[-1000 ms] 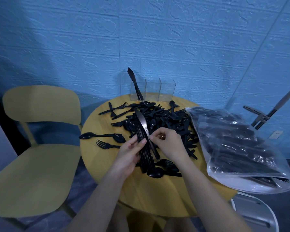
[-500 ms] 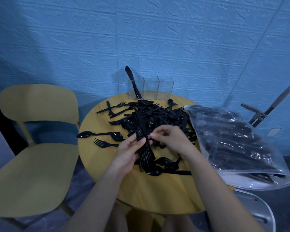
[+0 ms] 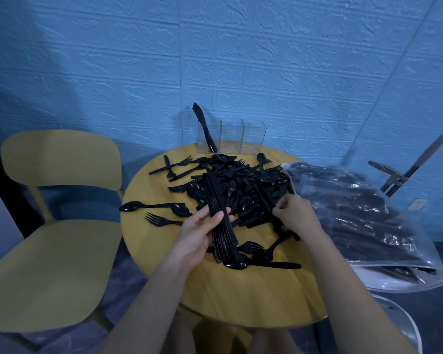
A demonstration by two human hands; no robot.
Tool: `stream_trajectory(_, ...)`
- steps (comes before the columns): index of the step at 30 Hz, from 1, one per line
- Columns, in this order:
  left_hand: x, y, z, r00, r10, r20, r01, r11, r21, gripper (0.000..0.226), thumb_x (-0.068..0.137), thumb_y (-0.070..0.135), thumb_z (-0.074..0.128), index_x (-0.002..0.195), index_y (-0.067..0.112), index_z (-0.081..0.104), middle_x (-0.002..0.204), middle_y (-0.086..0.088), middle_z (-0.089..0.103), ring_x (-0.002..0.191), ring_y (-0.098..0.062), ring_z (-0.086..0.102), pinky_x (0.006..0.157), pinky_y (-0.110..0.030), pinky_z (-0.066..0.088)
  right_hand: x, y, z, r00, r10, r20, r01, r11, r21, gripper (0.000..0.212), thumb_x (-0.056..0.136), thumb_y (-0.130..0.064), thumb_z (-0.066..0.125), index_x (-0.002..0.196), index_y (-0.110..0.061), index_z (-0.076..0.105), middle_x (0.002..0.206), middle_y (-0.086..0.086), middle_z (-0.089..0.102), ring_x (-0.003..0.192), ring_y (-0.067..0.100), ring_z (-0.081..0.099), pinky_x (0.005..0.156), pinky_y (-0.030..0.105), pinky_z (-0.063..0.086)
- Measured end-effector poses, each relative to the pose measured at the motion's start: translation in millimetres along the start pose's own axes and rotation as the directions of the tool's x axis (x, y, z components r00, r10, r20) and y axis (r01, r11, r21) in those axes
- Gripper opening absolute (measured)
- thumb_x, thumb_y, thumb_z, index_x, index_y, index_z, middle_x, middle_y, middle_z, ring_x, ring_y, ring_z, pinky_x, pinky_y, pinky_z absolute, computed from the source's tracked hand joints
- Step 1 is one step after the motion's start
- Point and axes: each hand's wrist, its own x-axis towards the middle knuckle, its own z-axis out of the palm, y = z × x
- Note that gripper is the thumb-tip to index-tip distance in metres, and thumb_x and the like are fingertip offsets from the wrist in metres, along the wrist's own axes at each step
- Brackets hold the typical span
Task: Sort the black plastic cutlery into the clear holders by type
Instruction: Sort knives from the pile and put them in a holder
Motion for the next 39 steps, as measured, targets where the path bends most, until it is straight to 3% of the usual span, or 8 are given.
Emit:
stream_trajectory(8, 0.4, 0.0, 0.8, 0.999, 0.041, -0.034, -0.042, 0.999, -0.007, 0.028, 0.088, 0.004, 0.058, 0.115, 0.008, 0.063, 0.102, -0.005, 0.073, 0.091, -0.018, 0.071, 0.066, -0.032, 0.059, -41.3, -48.0, 9.0, 0.924, -0.352, -0.147, 0.377, 0.902, 0.21, 0.012, 0.088, -0.021, 0.065, 0.1, -0.019, 0.066, 0.075, -0.007, 0.058, 0.065, -0.002, 0.051, 0.055, 0.003, 0.039)
stream_trajectory(12, 0.7, -2.0, 1.5, 0.997, 0.051, -0.065, -0.05, 0.999, 0.011, 0.027, 0.086, 0.008, 0.061, 0.113, 0.011, 0.065, 0.101, -0.005, 0.073, 0.091, -0.016, 0.07, 0.068, -0.025, 0.057, -51.6, -66.0, 27.4, 0.89, -0.43, -0.152, 0.452, 0.876, 0.167, 0.026, 0.091, -0.023, 0.062, 0.115, -0.016, 0.066, 0.077, -0.005, 0.062, 0.067, 0.004, 0.058, 0.064, 0.008, 0.044)
stream_trajectory(16, 3.1, -3.0, 0.8, 0.995, 0.041, -0.091, -0.042, 0.999, -0.004, 0.027, 0.087, 0.008, 0.06, 0.113, 0.015, 0.065, 0.102, -0.004, 0.072, 0.093, -0.014, 0.069, 0.066, -0.022, 0.055, -60.3, -69.6, 38.2, 0.828, -0.53, -0.184, 0.55, 0.831, 0.081, 0.03, 0.096, -0.024, 0.054, 0.122, -0.013, 0.064, 0.105, 0.005, 0.066, 0.095, 0.018, 0.063, 0.085, 0.031, 0.051)
stream_trajectory(19, 3.2, -3.4, 0.7, 0.996, 0.045, -0.072, -0.045, 0.999, 0.01, 0.025, 0.089, 0.006, 0.058, 0.111, 0.016, 0.065, 0.102, -0.003, 0.073, 0.092, -0.011, 0.069, 0.066, -0.02, 0.054, -64.1, -67.5, 41.4, 0.812, -0.561, -0.16, 0.579, 0.809, 0.099, 0.032, 0.098, -0.021, 0.05, 0.128, -0.011, 0.059, 0.107, 0.005, 0.064, 0.097, 0.018, 0.062, 0.084, 0.028, 0.05)
stream_trajectory(25, 3.5, -5.2, 1.3, 0.995, 0.066, -0.075, -0.061, 0.996, 0.067, 0.027, 0.09, 0.009, 0.057, 0.115, 0.017, 0.063, 0.104, -0.005, 0.072, 0.091, -0.016, 0.07, 0.065, -0.024, 0.055, -55.9, -67.0, 34.8, 0.855, -0.516, -0.056, 0.517, 0.838, 0.172, 0.03, 0.097, -0.021, 0.053, 0.123, -0.014, 0.063, 0.109, 0.003, 0.065, 0.095, 0.013, 0.061, 0.079, 0.013, 0.044)
stream_trajectory(28, 7.9, -0.2, 4.0, 0.994, 0.071, -0.081, -0.061, 0.992, 0.113, 0.027, 0.09, 0.008, 0.057, 0.115, 0.018, 0.064, 0.102, -0.005, 0.073, 0.091, -0.019, 0.07, 0.067, -0.028, 0.056, -44.2, -72.5, 21.0, 0.881, -0.472, 0.035, 0.454, 0.864, 0.218, 0.025, 0.093, -0.027, 0.058, 0.114, -0.018, 0.069, 0.085, -0.005, 0.066, 0.068, 0.004, 0.06, 0.067, 0.015, 0.051)
stream_trajectory(31, 18.6, 15.5, 8.2, 0.993, 0.109, -0.048, -0.099, 0.981, 0.165, 0.028, 0.09, 0.005, 0.057, 0.114, 0.017, 0.065, 0.1, -0.005, 0.073, 0.092, -0.02, 0.07, 0.071, -0.03, 0.058, -25.7, -81.0, 5.5, 0.897, -0.441, 0.029, 0.411, 0.857, 0.311, 0.024, 0.087, -0.032, 0.067, 0.102, -0.015, 0.072, 0.063, -0.008, 0.061, 0.046, -0.001, 0.054, 0.048, 0.008, 0.042)
stream_trajectory(39, 77.4, 67.1, 21.3, 0.973, 0.17, 0.153, -0.223, 0.856, 0.467, 0.021, 0.092, 0.002, 0.057, 0.107, 0.012, 0.066, 0.096, -0.005, 0.073, 0.084, -0.017, 0.071, 0.077, -0.025, 0.056, 47.9, -129.3, -26.4, 0.893, -0.405, 0.196, 0.263, 0.823, 0.504, 0.023, 0.087, -0.032, 0.067, 0.095, -0.012, 0.059, 0.054, 0.005, 0.053, 0.035, 0.009, 0.041, 0.034, 0.017, 0.031)
